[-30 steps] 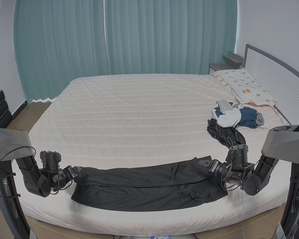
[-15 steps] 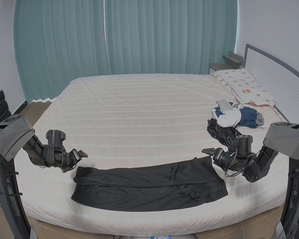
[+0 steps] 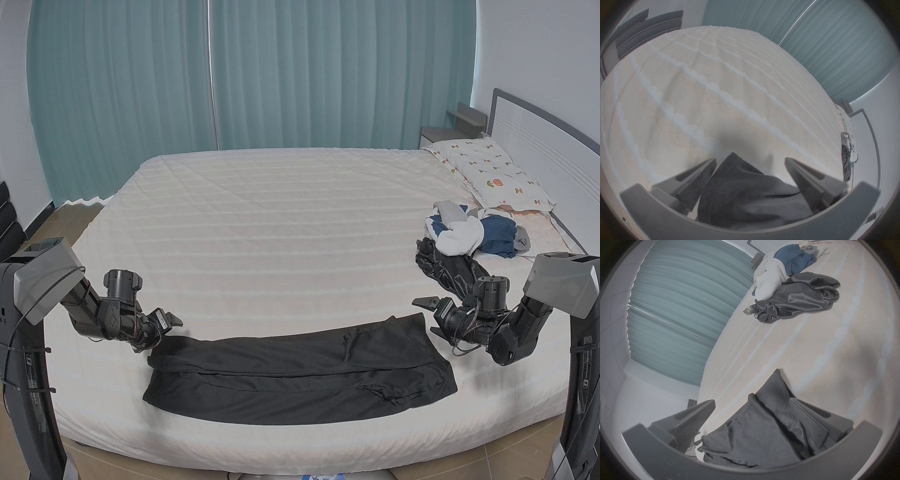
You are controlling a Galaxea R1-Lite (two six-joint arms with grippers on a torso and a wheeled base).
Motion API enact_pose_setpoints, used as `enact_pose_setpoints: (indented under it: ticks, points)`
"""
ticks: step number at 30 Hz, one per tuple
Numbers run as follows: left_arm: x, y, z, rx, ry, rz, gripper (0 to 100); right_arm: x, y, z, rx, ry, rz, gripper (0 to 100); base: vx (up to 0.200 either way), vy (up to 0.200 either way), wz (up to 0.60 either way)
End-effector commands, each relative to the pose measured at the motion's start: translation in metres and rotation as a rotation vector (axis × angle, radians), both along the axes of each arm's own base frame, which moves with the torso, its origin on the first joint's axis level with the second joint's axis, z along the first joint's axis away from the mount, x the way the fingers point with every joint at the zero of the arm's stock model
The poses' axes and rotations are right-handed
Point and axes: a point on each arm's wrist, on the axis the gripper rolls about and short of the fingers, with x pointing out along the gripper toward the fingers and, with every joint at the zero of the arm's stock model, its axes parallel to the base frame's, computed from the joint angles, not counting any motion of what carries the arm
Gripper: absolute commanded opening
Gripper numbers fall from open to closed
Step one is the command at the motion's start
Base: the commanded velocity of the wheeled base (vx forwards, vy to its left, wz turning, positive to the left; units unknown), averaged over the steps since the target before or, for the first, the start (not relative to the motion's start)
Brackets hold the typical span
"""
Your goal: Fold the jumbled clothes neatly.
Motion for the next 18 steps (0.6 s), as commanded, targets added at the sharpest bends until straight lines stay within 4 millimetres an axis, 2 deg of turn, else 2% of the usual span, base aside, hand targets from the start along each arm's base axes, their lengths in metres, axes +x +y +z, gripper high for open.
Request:
enact_pose_setpoints:
  ticks: [1,7,9,18]
  points:
    - [0.001,0.0,-0.006,0.01,0.013,0.011,0,0.003,-0.001,-0.007,-0.002,0.006,-0.002,100,0.0,0.0,0.0]
    - [-0.001,-0.001,-0.007,0.058,0.026,0.076,0,0.008,0.0,-0.013,-0.006,0.014,-0.006,100,0.0,0.0,0.0]
    - [-0.001,0.0,-0.005,0.026,0.024,0.116,0,0.016,0.0,-0.017,-0.009,0.001,-0.011,100,0.0,0.0,0.0]
    - [-0.001,0.004,-0.003,-0.028,0.003,0.192,0,0.028,0.006,-0.035,-0.042,-0.01,0.009,100,0.0,0.0,0.0]
